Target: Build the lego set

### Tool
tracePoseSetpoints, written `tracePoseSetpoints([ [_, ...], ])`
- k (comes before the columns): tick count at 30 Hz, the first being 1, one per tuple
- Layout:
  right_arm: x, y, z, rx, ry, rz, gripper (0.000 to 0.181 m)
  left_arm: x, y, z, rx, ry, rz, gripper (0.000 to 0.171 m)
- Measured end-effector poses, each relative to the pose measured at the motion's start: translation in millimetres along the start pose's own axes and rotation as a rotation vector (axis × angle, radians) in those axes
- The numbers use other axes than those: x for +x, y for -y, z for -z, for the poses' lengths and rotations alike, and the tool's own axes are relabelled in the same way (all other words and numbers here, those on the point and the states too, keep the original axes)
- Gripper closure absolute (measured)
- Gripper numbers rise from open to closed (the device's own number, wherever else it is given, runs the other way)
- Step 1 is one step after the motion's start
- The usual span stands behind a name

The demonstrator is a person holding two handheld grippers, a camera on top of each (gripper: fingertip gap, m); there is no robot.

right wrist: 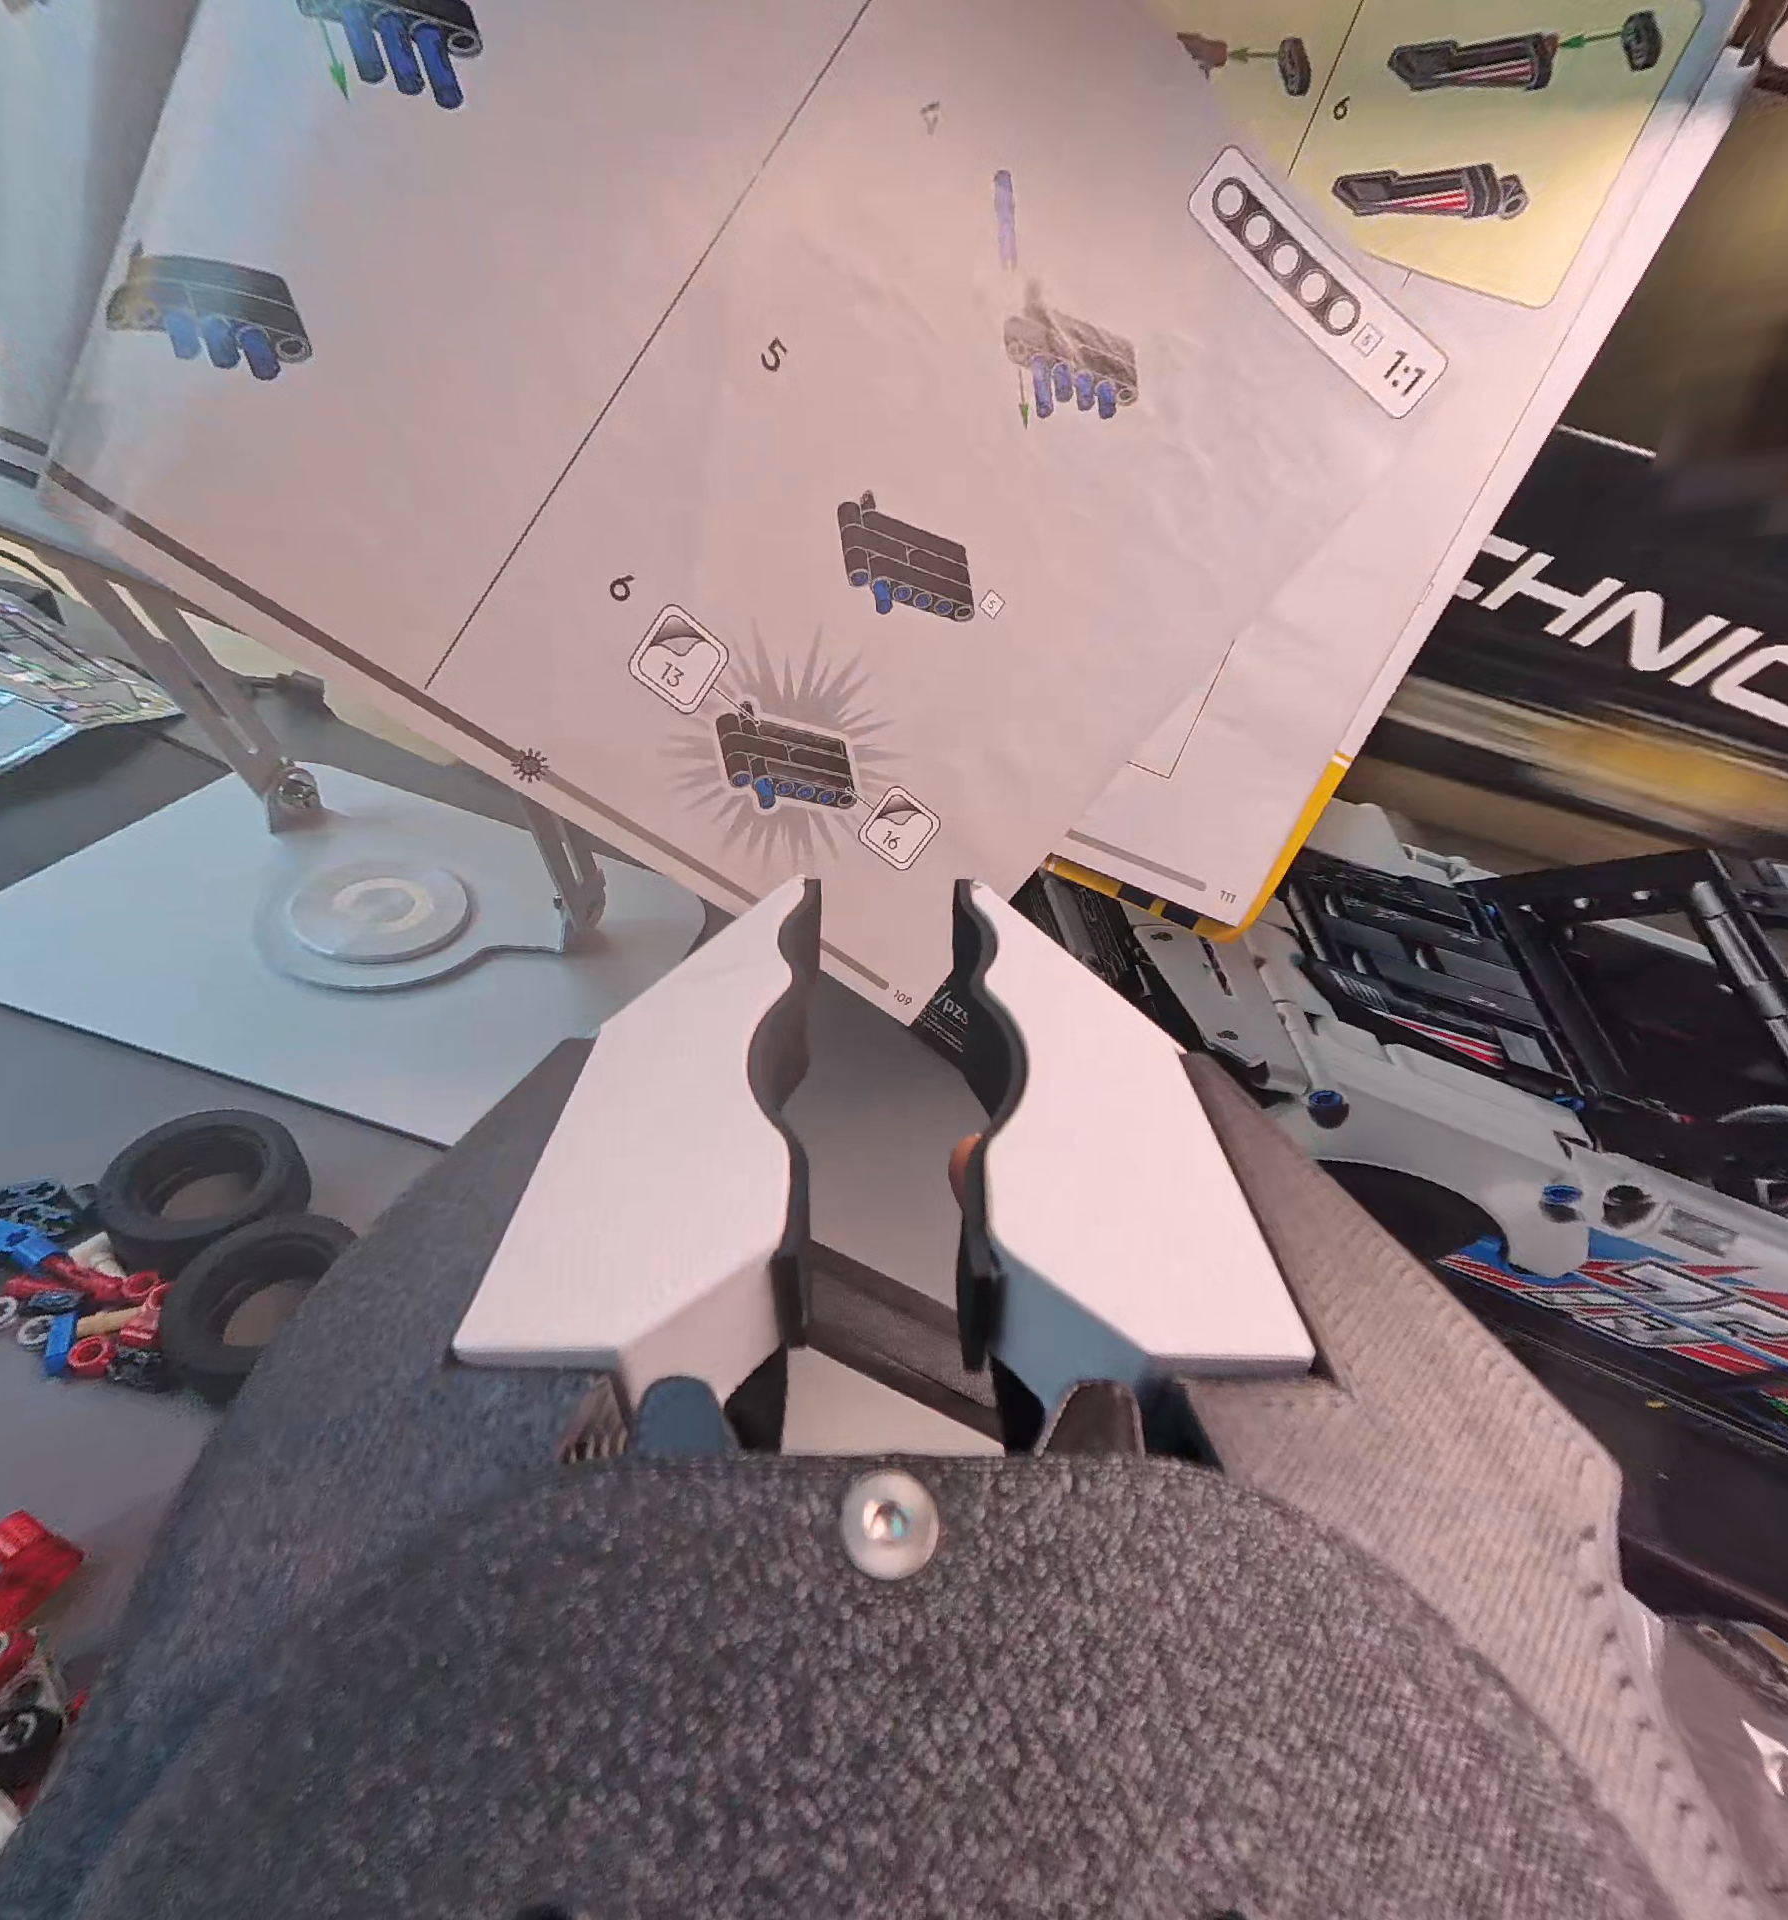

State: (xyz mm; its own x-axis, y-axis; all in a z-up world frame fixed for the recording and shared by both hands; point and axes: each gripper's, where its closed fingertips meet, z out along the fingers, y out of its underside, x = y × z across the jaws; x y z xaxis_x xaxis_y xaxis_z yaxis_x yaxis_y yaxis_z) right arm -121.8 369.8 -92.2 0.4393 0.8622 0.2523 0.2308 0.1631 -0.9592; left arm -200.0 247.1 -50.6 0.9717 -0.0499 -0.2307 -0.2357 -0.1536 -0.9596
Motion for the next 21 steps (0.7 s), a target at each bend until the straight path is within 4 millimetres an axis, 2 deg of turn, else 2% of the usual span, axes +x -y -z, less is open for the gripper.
tracePoseSetpoints([
  [2, 0.6, 0.2, -1.8, -0.004, 0.001, -0.005, 0.159, -15.5, -5.6, -3.5, -0.03, 0.059, 0.032, 0.161],
  [6, -1.8, 2.8, 1.4, -0.01, 0.006, -0.048, 0.159, -27.9, -16.3, -23.2, -0.145, 0.127, 0.054, 0.171],
  [11, -10.9, 3.5, 7.6, 0.0, 0.039, -0.048, 0.159, -29.7, -21.4, -46.0, -0.262, 0.183, 0.045, 0.171],
  [15, -20.9, 11.7, 4.2, 0.028, 0.072, -0.039, 0.159, -26.6, -22.6, -54.0, -0.326, 0.194, 0.024, 0.171],
  [21, -26.3, 41.6, -13.5, 0.119, 0.051, -0.084, 0.158, -24.8, -23.2, -54.2, -0.335, 0.199, 0.003, 0.171],
])
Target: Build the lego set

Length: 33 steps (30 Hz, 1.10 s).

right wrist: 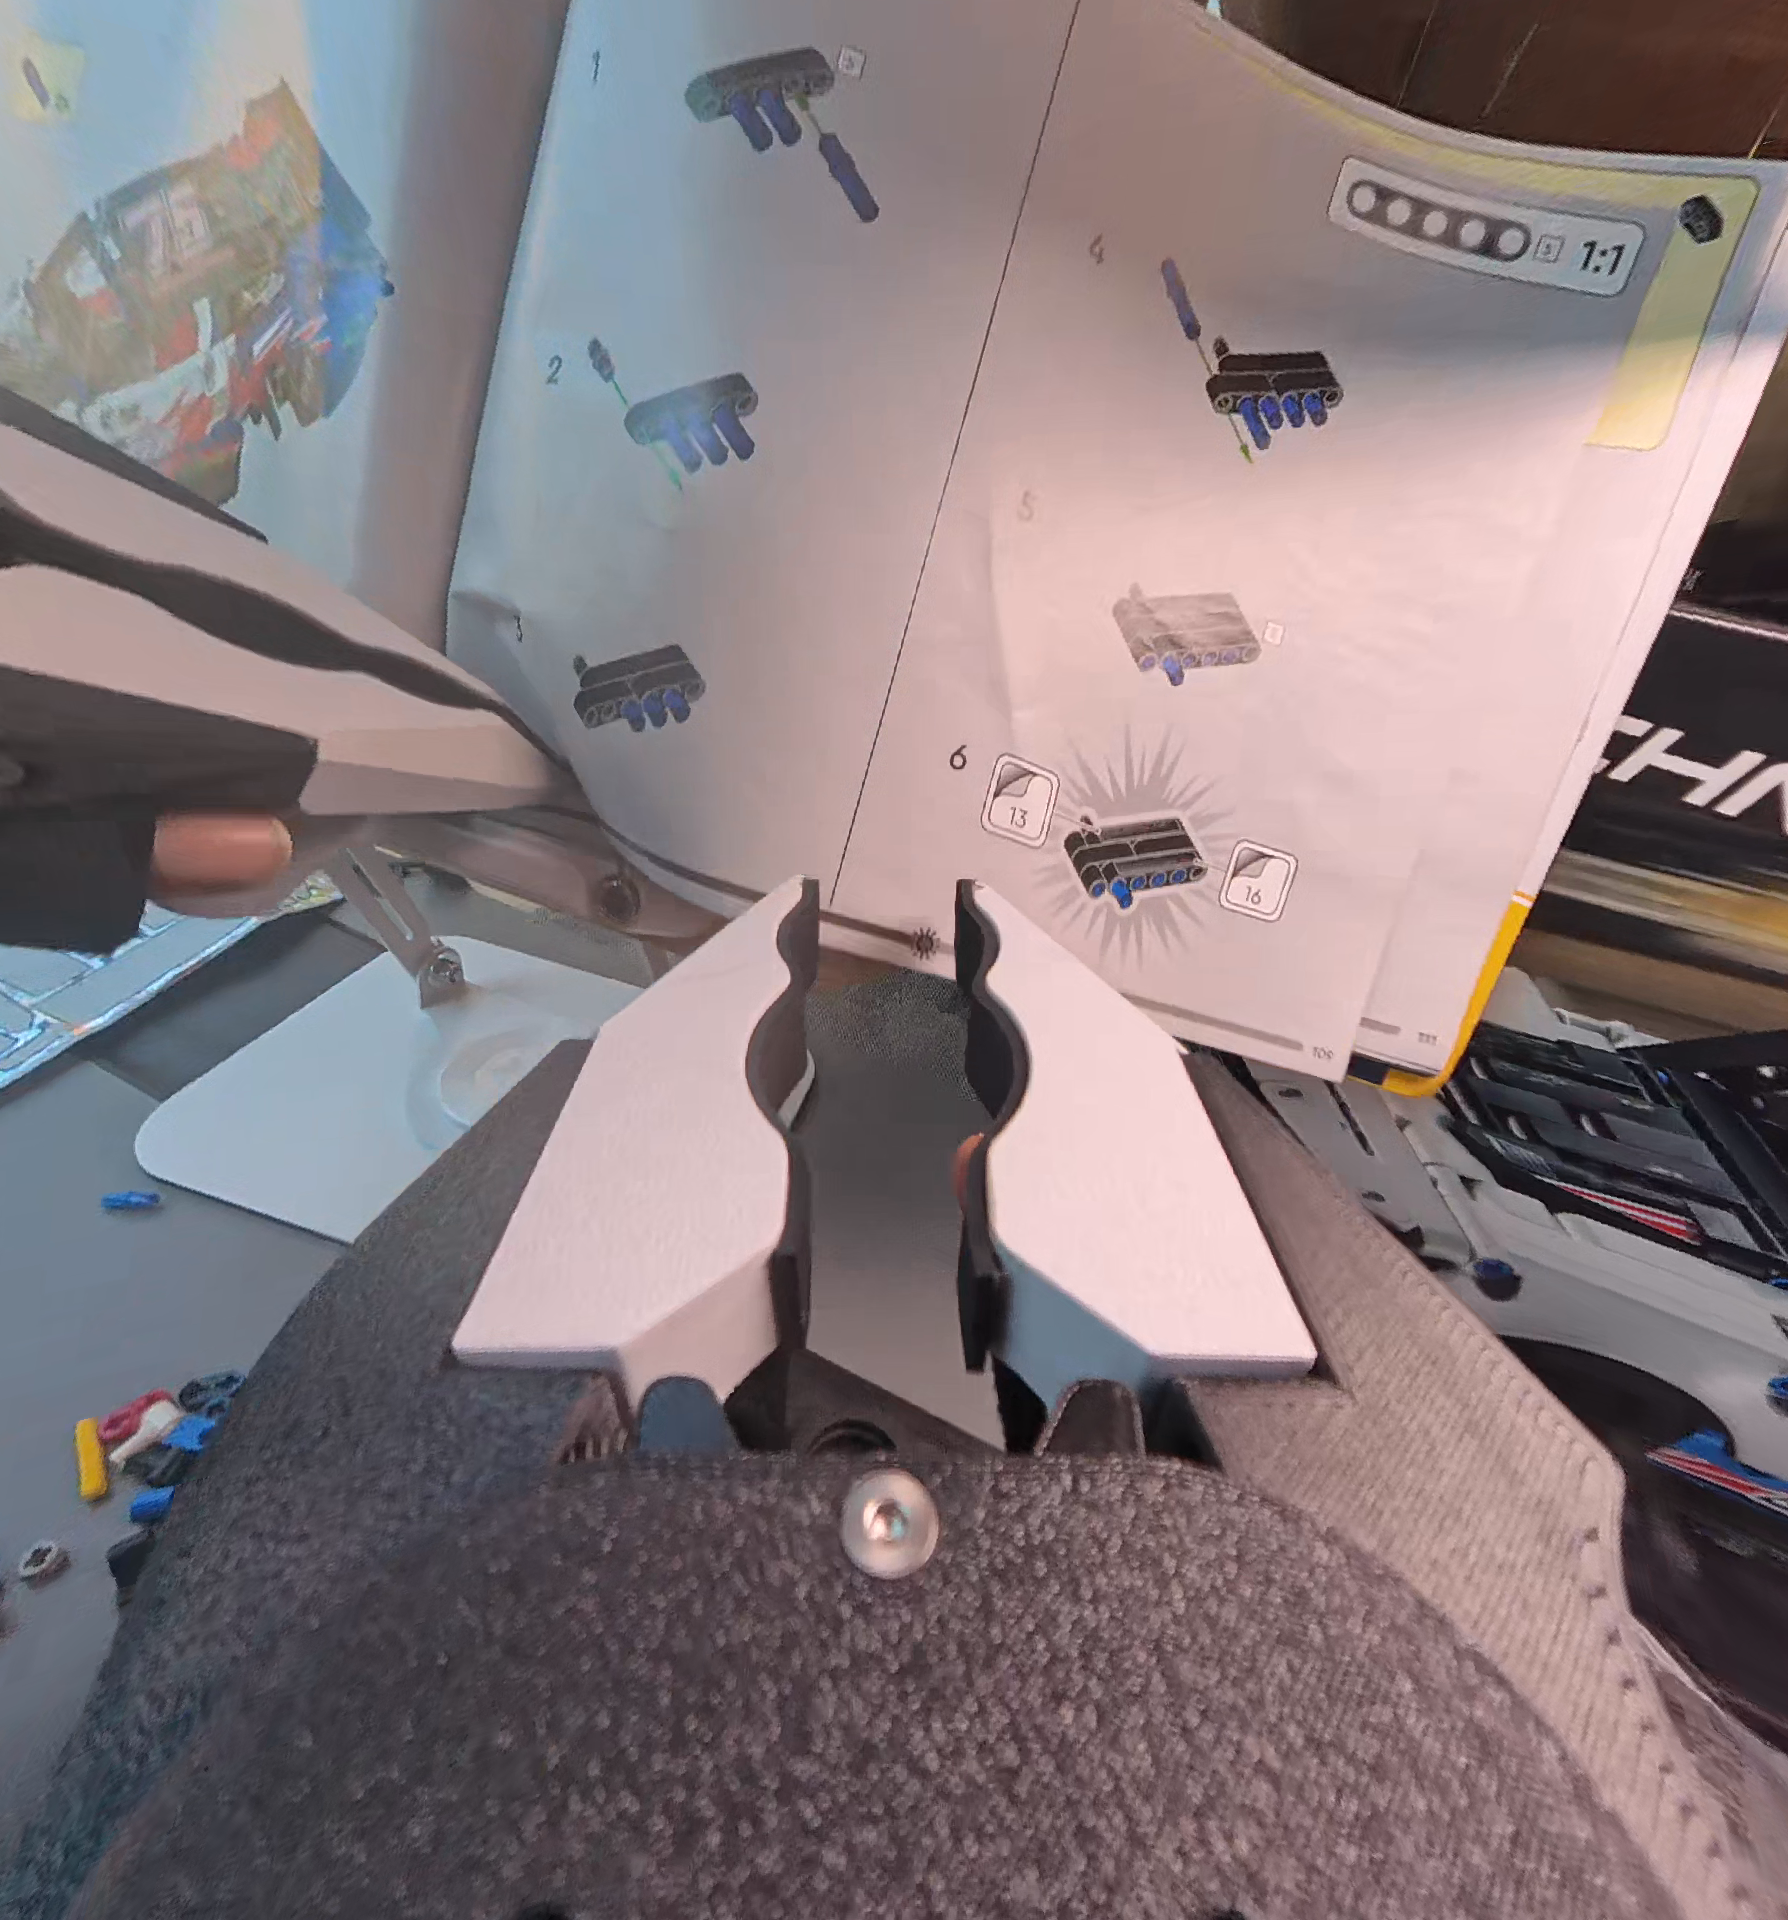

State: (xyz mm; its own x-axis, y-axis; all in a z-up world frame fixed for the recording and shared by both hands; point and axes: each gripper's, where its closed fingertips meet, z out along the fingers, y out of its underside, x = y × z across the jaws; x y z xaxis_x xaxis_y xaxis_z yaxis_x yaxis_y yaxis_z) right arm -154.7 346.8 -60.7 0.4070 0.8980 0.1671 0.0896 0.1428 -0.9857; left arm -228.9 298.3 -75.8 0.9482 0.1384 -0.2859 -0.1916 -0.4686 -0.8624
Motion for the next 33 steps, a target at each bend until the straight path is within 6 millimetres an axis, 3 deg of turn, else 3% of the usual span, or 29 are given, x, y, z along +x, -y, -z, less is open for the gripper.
tracePoseSetpoints([
  [3, 0.2, 7.4, -18.0, 0.014, -0.018, -0.003, 0.153, 0.8, -0.2, 1.1, 0.011, -0.008, 0.01, 0.171],
  [6, 8.7, -5.2, -36.7, -0.049, -0.07, 0.035, 0.15, 2.3, 0.0, 5.1, 0.025, -0.023, 0.021, 0.171],
  [9, 13.6, -6.1, -40.1, -0.046, -0.084, 0.024, 0.144, 0.2, 2.7, 12.4, 0.06, -0.026, 0.028, 0.171],
  [15, 17.6, -13.9, -34.1, -0.064, -0.078, -0.066, 0.145, -11.2, 14.6, 18.1, 0.144, 0.006, 0.047, 0.171],
  [21, 20.7, -23.0, -27.0, -0.105, -0.071, -0.099, 0.145, -12.6, 16.9, 11.6, 0.104, 0.03, 0.02, 0.171],
  [33, 15.6, -0.6, 12.5, -0.031, -0.014, -0.146, 0.146, -12.7, 15.7, 12.0, 0.067, 0.059, -0.009, 0.171],
])
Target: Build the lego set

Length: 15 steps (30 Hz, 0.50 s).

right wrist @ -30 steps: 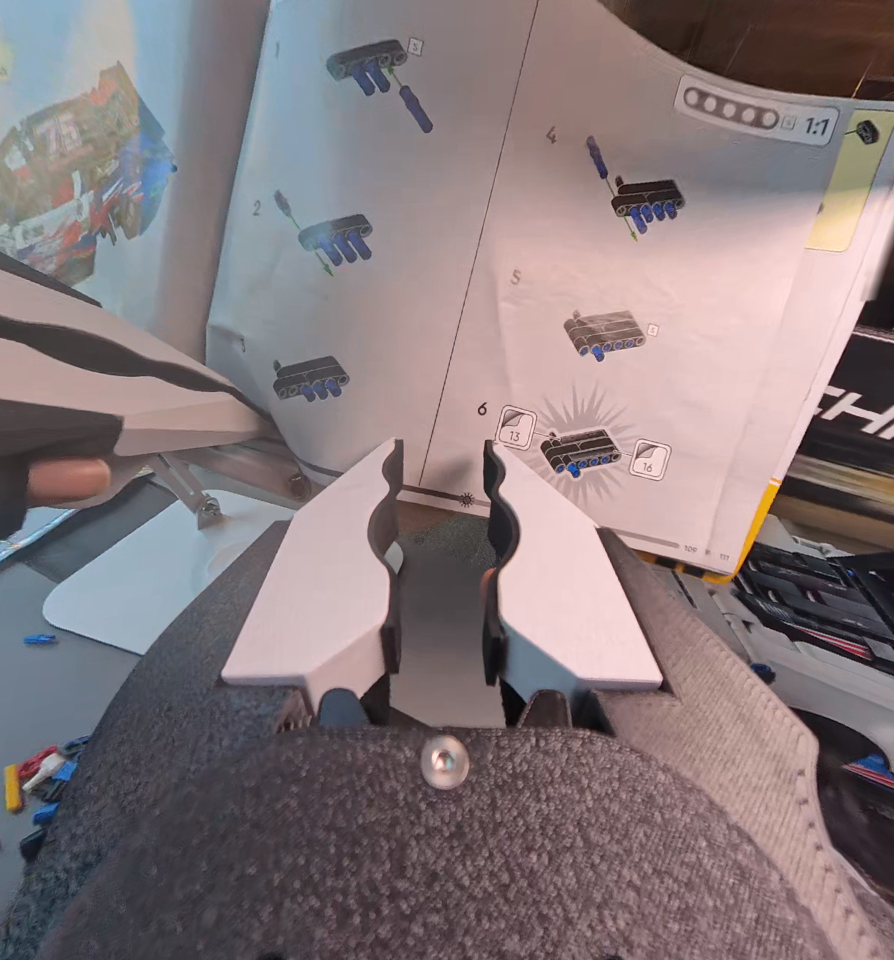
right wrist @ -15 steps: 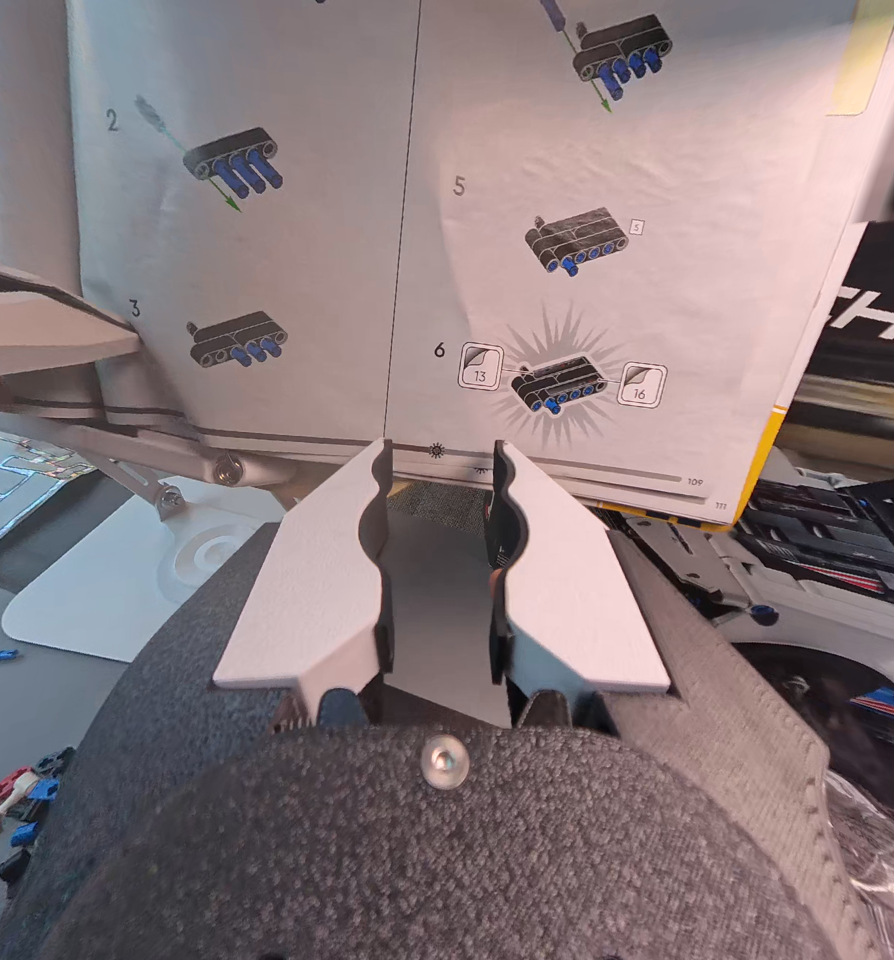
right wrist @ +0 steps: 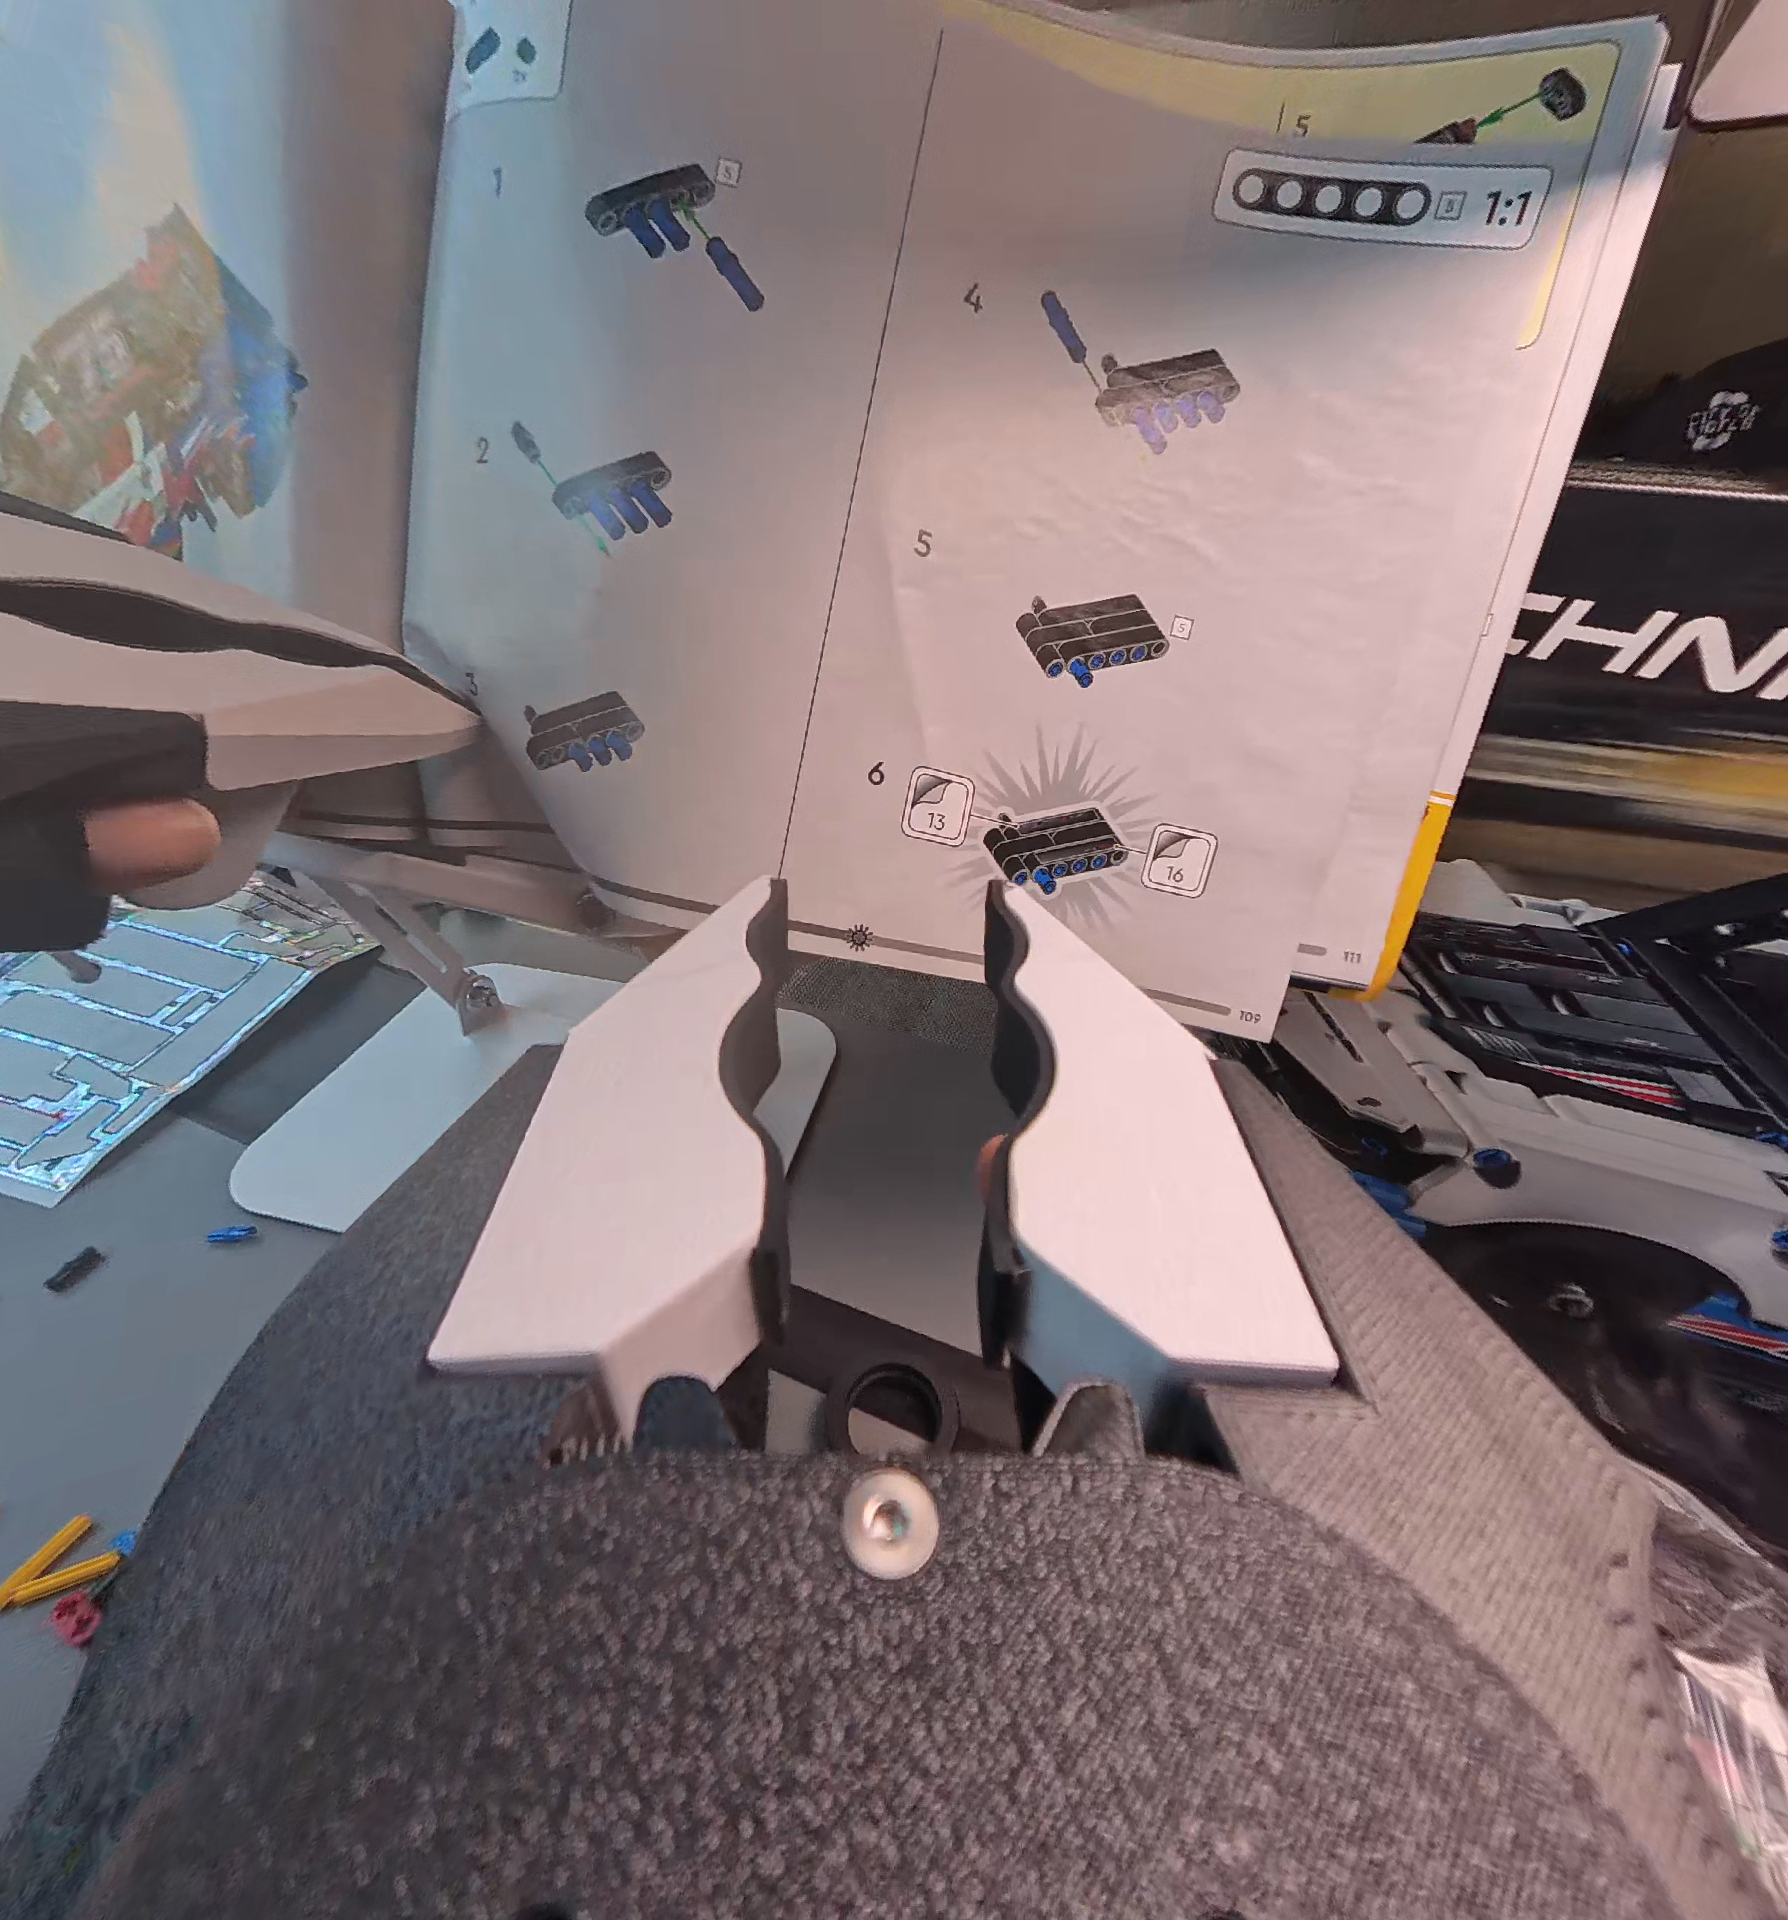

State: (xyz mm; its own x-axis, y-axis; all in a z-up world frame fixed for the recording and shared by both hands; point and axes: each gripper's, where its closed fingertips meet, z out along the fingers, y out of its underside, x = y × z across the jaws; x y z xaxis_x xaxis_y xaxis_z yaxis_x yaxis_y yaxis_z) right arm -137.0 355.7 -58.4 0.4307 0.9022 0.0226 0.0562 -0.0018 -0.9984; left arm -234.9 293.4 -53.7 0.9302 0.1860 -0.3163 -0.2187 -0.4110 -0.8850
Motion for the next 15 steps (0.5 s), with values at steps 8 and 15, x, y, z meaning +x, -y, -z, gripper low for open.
tracePoseSetpoints([
  [8, -19.3, 12.2, 33.0, 0.05, 0.06, 0.008, 0.147, 1.6, 0.1, 2.7, 0.023, -0.018, 0.041, 0.171],
  [15, -31.3, 16.4, 59.3, 0.074, 0.1, -0.013, 0.147, 3.9, 6.0, 8.5, 0.062, -0.043, 0.086, 0.171],
])
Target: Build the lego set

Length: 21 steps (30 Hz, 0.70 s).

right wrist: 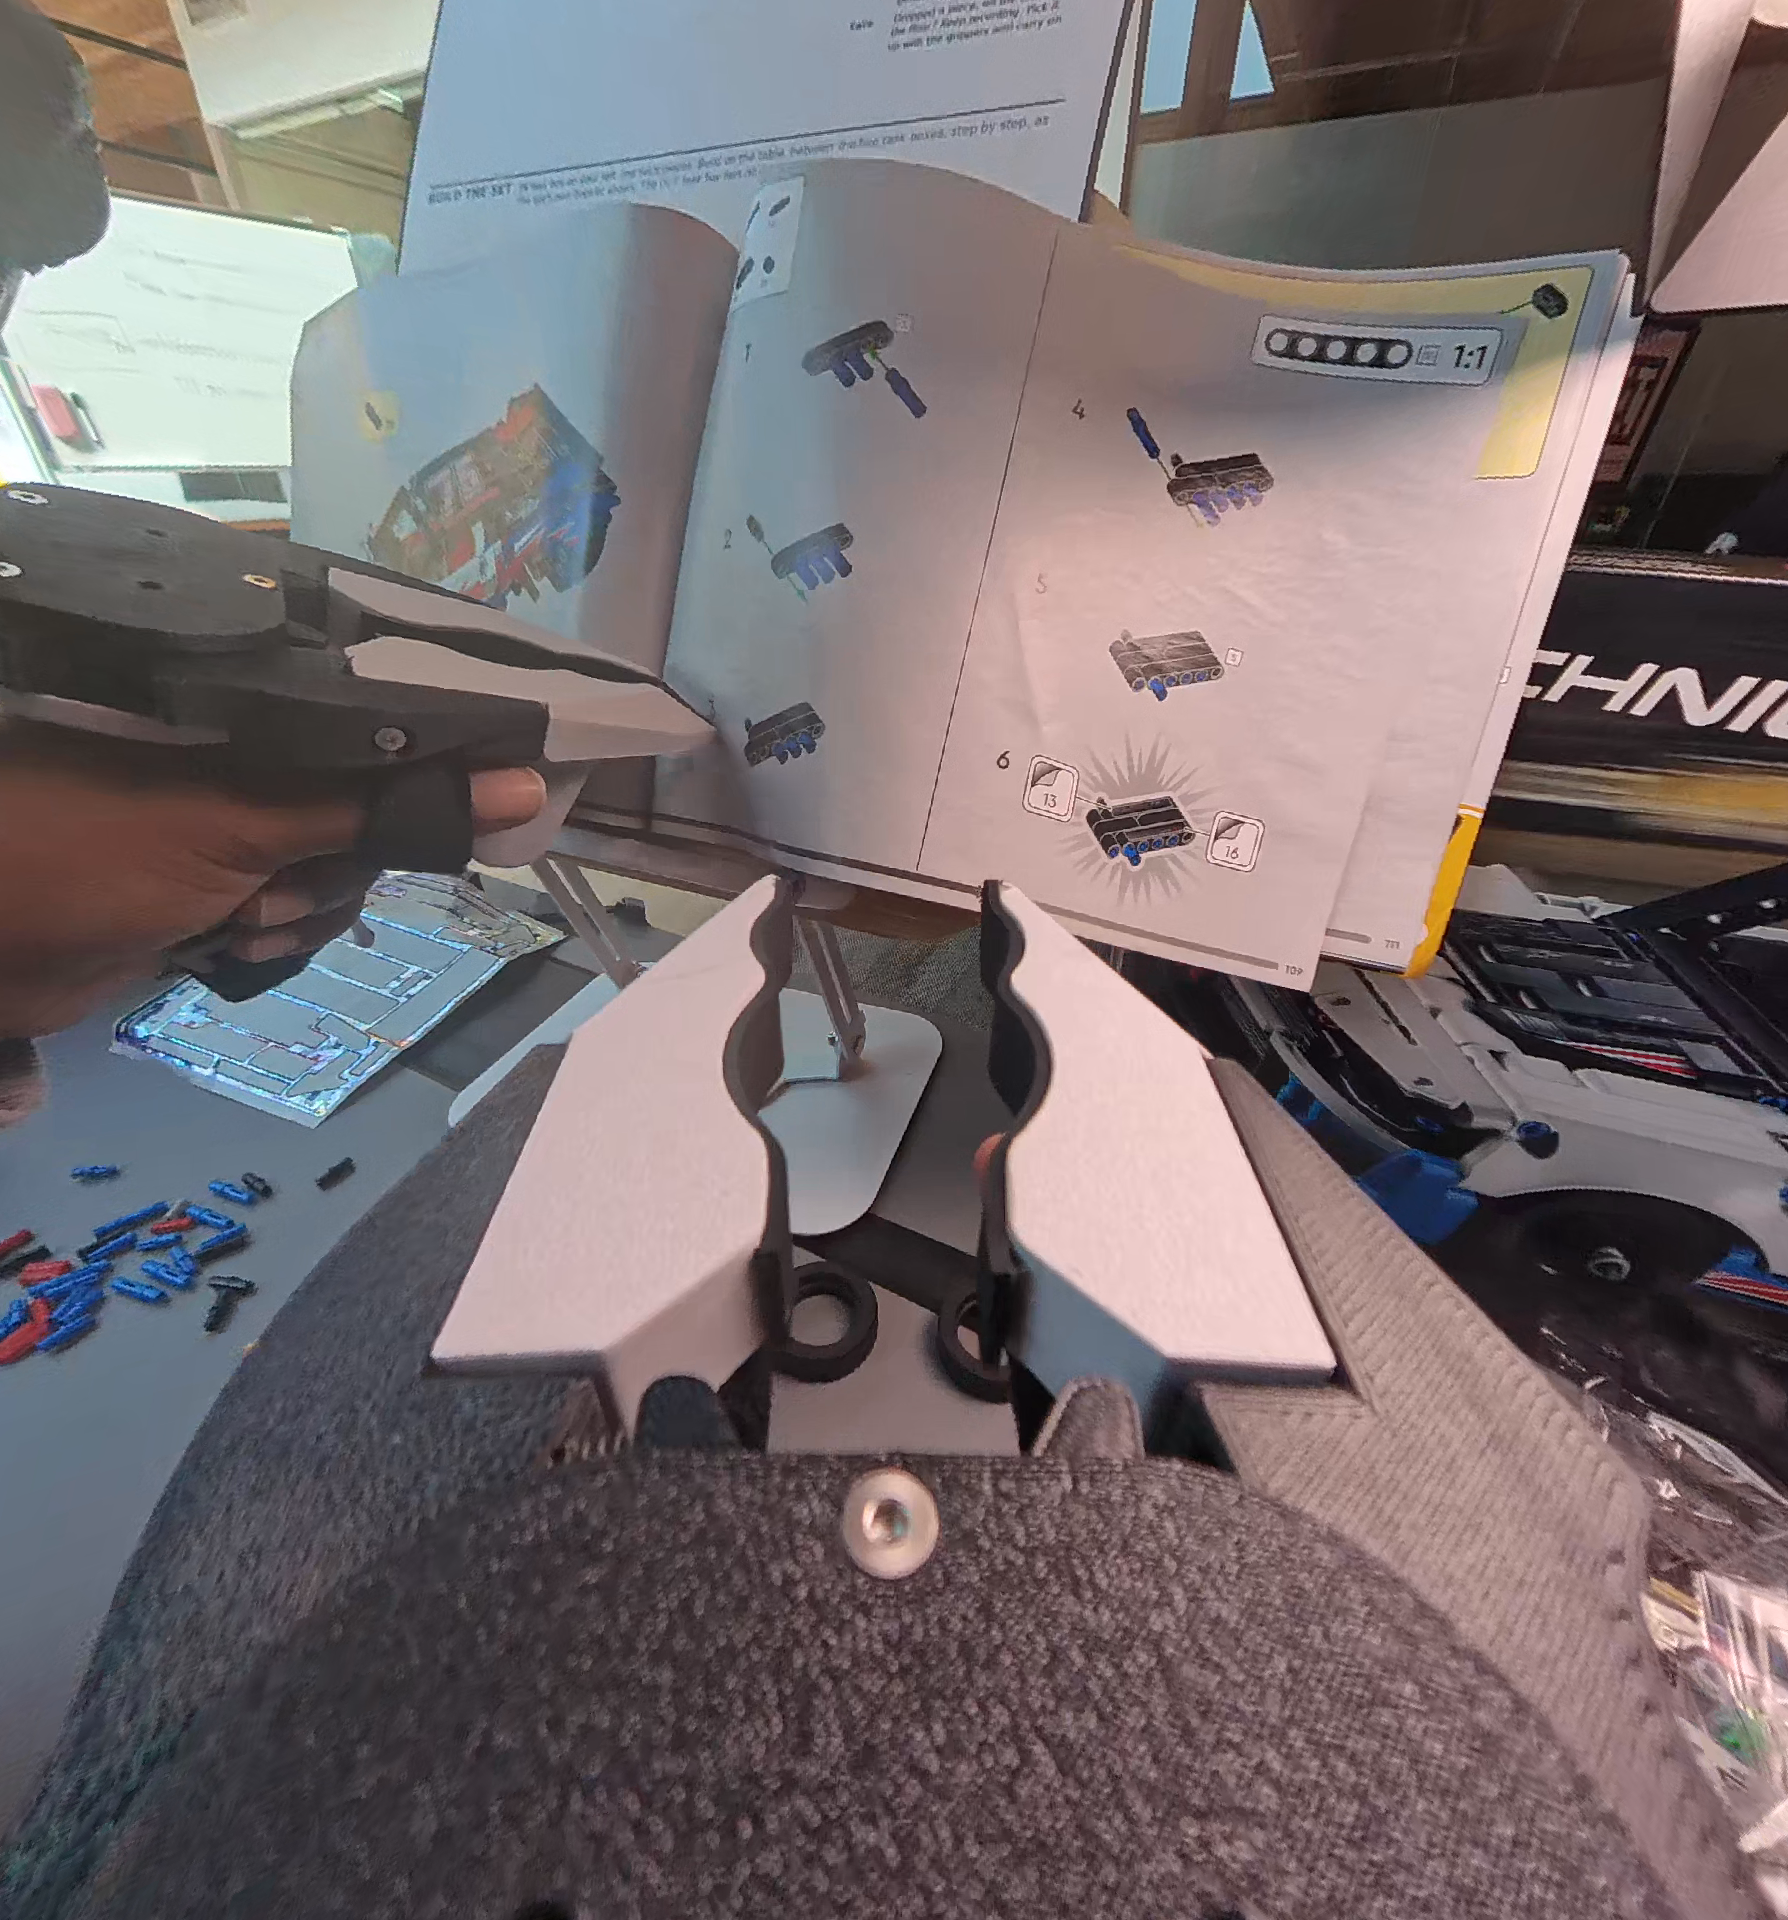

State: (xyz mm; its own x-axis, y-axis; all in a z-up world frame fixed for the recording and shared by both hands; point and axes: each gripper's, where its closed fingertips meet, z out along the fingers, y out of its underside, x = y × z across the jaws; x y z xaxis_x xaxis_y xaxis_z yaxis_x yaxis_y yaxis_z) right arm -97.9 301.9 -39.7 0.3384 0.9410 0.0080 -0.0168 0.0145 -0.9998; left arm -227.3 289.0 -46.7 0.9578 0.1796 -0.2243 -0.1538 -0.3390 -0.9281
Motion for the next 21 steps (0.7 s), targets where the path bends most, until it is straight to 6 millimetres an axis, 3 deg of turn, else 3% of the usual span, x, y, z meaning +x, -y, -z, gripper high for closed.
tracePoseSetpoints([
  [7, -7.7, 6.0, 16.4, 0.035, 0.003, -0.017, 0.148, 2.0, 13.0, 11.3, 0.065, -0.013, 0.017, 0.17],
  [12, -14.3, 6.3, 29.8, 0.043, 0.019, -0.011, 0.148, 2.0, 25.7, 47.5, 0.192, -0.031, 0.025, 0.17],
  [18, -24.4, 5.4, 44.3, 0.036, 0.045, -0.004, 0.148, -1.0, 8.8, 83.6, 0.205, -0.08, 0.05, 0.167],
  [21, -36.5, 5.1, 55.2, 0.035, 0.079, -0.004, 0.148, 10.0, -6.4, 113.2, 0.226, -0.146, 0.077, 0.165],
])
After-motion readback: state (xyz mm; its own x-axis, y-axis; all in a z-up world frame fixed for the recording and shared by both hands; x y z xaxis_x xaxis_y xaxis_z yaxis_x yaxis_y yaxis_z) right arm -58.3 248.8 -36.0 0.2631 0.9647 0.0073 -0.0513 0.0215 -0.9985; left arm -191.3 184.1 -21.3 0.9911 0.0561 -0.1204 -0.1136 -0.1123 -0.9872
